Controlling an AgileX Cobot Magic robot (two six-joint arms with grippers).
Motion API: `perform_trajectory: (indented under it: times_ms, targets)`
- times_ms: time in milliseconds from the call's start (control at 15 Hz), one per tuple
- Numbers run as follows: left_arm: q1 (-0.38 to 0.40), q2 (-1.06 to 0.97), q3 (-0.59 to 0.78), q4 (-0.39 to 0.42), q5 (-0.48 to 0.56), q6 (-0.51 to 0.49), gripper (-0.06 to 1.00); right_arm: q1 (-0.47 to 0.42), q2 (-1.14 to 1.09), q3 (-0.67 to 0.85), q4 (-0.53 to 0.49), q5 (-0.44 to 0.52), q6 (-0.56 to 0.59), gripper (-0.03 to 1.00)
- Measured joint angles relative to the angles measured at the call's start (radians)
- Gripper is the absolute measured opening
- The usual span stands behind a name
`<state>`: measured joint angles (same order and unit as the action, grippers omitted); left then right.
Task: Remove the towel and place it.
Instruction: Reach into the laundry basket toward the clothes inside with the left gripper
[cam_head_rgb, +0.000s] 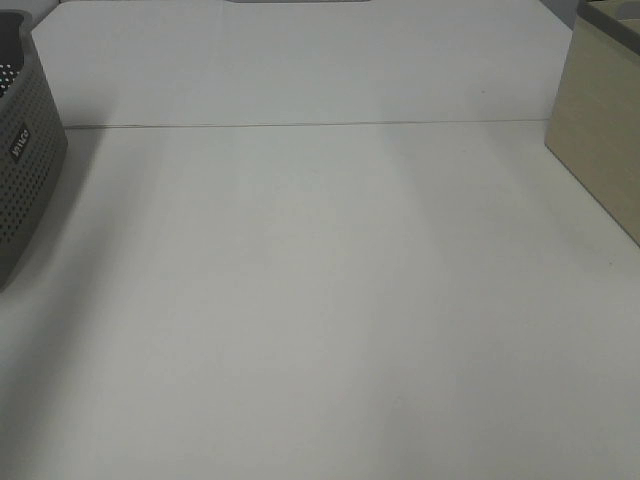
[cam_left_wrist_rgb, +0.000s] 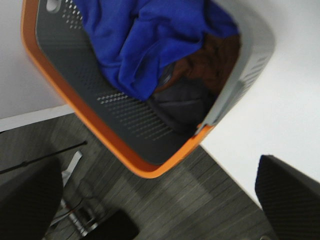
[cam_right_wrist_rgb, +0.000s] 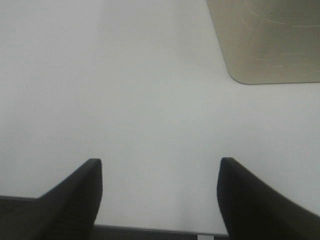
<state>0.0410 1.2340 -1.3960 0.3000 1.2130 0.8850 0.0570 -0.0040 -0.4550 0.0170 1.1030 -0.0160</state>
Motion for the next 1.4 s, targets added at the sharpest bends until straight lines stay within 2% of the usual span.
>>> perform_trajectory:
  times_ms: [133, 267, 333, 467, 533, 867, 1000, 1267, 1400]
  targets:
    - [0.000, 0.113, -0.052, 0.156, -0.002, 0.028, 0.99, 0.000, 0.000, 0.000, 0.000, 0.000, 0.000, 0.66]
    - [0.000, 0.208, -0.062, 0.267, -0.019, 0.053, 0.99, 0.000, 0.000, 0.000, 0.000, 0.000, 0.000, 0.66]
    - [0.000, 0.299, -0.062, 0.326, -0.097, 0.074, 0.99, 0.000, 0.000, 0.000, 0.000, 0.000, 0.000, 0.66]
    - [0.031, 0.395, -0.062, 0.334, -0.257, 0.083, 0.99, 0.000, 0.000, 0.000, 0.000, 0.000, 0.000, 0.66]
    - [0.056, 0.435, -0.062, 0.337, -0.299, 0.090, 0.99, 0.000, 0.000, 0.000, 0.000, 0.000, 0.000, 0.66]
    - [0.116, 0.586, -0.062, 0.337, -0.320, 0.174, 0.99, 0.000, 0.000, 0.000, 0.000, 0.000, 0.000, 0.66]
    - [0.136, 0.645, -0.062, 0.344, -0.340, 0.181, 0.99, 0.000, 0.000, 0.000, 0.000, 0.000, 0.000, 0.66]
    - [0.142, 0.755, -0.070, 0.414, -0.400, 0.171, 0.99, 0.000, 0.000, 0.000, 0.000, 0.000, 0.000, 0.66]
    - [0.142, 0.816, -0.133, 0.422, -0.405, 0.163, 0.99, 0.000, 0.000, 0.000, 0.000, 0.000, 0.000, 0.66]
